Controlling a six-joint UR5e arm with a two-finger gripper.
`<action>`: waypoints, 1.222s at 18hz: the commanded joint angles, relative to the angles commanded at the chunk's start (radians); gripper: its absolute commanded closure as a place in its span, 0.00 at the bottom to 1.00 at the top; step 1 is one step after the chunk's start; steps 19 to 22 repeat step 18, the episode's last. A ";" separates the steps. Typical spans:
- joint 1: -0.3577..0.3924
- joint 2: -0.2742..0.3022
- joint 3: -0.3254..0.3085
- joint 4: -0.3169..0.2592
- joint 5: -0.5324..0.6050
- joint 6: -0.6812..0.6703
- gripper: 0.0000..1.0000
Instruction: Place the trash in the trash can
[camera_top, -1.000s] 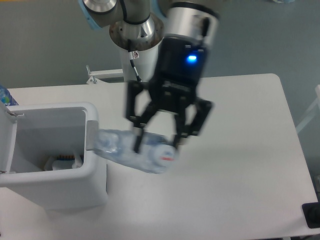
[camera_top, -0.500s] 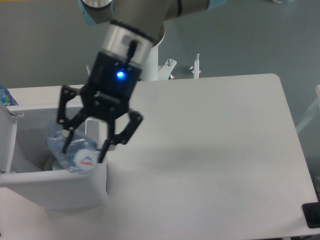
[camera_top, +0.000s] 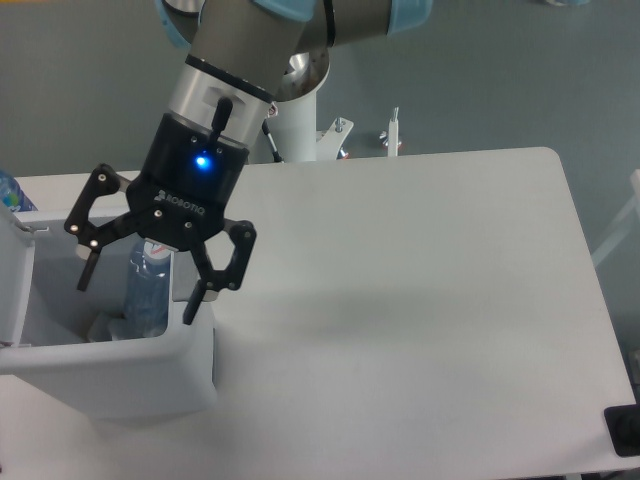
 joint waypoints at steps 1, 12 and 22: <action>0.005 -0.015 0.031 0.000 0.066 0.000 0.00; 0.157 0.001 0.048 -0.049 0.394 0.486 0.00; 0.164 0.011 0.019 -0.159 0.559 0.796 0.00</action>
